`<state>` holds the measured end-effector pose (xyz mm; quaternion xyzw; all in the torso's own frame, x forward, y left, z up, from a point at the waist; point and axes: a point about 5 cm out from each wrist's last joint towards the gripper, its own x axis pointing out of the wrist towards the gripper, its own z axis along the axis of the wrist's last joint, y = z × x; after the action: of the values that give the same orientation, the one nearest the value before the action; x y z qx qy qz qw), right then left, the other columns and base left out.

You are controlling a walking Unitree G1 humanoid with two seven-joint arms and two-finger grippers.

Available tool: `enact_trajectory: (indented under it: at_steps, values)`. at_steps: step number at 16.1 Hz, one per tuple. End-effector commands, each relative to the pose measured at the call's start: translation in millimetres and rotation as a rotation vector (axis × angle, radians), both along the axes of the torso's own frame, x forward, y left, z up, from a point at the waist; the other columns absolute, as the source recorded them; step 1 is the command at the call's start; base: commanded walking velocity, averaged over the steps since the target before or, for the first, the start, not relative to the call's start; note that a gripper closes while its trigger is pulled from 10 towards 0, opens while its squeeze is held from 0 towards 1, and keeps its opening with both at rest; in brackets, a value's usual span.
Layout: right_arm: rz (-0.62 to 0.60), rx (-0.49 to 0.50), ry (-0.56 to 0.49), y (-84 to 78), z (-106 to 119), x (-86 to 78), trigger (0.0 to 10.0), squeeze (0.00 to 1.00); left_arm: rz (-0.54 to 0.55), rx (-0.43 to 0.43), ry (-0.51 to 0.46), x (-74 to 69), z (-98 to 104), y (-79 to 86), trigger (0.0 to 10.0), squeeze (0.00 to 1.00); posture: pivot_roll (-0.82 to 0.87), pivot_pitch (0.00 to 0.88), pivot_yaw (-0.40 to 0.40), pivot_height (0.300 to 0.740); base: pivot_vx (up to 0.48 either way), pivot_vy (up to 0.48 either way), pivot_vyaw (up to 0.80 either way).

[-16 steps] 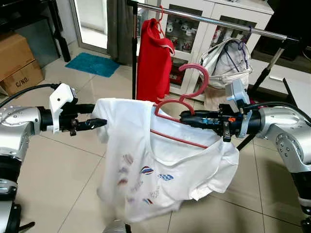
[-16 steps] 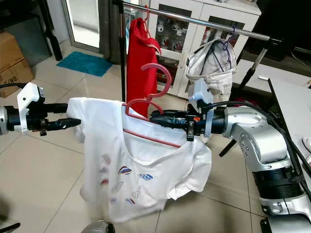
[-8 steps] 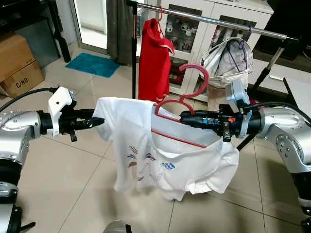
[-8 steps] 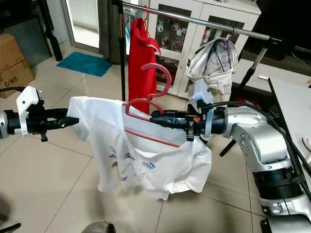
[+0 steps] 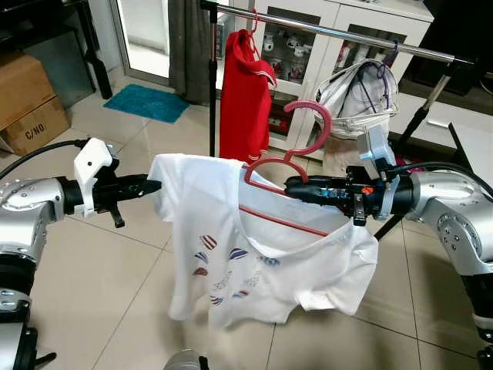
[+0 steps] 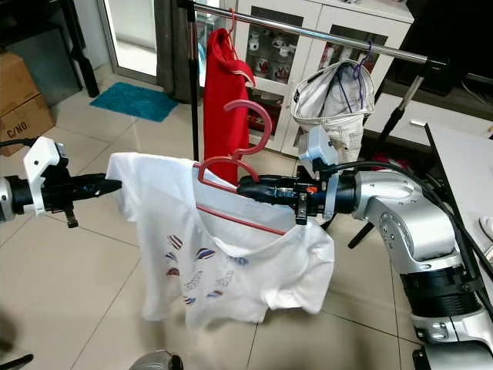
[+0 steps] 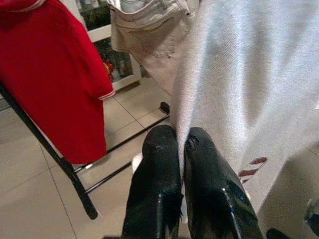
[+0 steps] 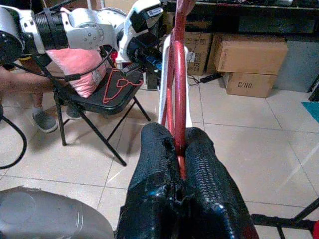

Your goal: Hang hanger

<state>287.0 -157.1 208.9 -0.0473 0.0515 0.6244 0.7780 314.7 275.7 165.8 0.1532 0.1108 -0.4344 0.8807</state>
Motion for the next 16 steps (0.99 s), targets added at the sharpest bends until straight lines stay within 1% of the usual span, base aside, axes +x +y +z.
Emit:
enact_trajectory:
  at_steps: [1,4,5,7,8,10,14,15,16]
  values:
    - [0.005,0.018,-0.039,-1.4,9.4,-3.2,10.0,0.00,0.009,-0.003,-0.016,2.4,1.1,-1.3,0.0,0.00,-0.07,0.000,-0.037,0.740,0.000,0.000,0.00]
    - [0.003,0.021,-0.042,-1.2,9.6,-2.9,10.0,0.00,0.091,-0.003,-0.066,7.5,2.6,3.4,0.0,0.00,-0.07,0.000,-0.035,0.740,0.000,0.000,0.00]
    - [0.000,0.025,-0.045,-0.6,9.9,-2.7,10.0,0.00,0.201,-0.017,-0.107,12.8,4.3,9.6,0.0,0.00,-0.07,0.000,-0.036,0.740,0.000,0.000,0.00]
    - [0.000,0.028,-0.047,-0.2,10.3,-2.6,10.0,0.00,0.305,-0.031,-0.126,16.4,4.1,15.9,0.0,0.00,-0.07,0.000,-0.036,0.740,0.000,0.000,0.00]
    - [0.000,0.029,-0.048,-0.4,10.5,-2.4,10.0,0.00,0.390,-0.038,-0.127,18.1,1.2,21.4,0.0,0.00,-0.07,0.000,-0.039,0.740,0.000,0.000,0.00]
    - [0.000,0.026,-0.050,-1.1,11.1,-1.8,10.0,0.00,0.478,-0.034,-0.118,18.4,-4.1,27.7,0.0,0.00,-0.07,0.000,-0.041,0.740,0.000,0.000,0.00]
    - [-0.008,0.016,-0.051,-2.2,11.2,-0.9,10.0,0.00,0.550,-0.043,-0.110,17.4,-11.1,31.6,0.0,0.00,-0.07,0.000,-0.042,0.740,0.000,0.000,0.00]
    - [-0.010,0.015,-0.050,-2.6,10.8,-1.0,10.0,0.00,0.540,-0.049,-0.112,17.1,-12.1,29.8,0.0,0.00,-0.07,0.000,-0.041,0.740,0.000,0.000,0.00]
    - [-0.014,0.013,-0.047,-3.1,9.8,-1.1,10.0,0.00,0.484,-0.077,-0.121,16.6,-12.1,21.4,4.2,0.00,-0.07,0.000,-0.043,0.740,0.000,0.000,0.00]
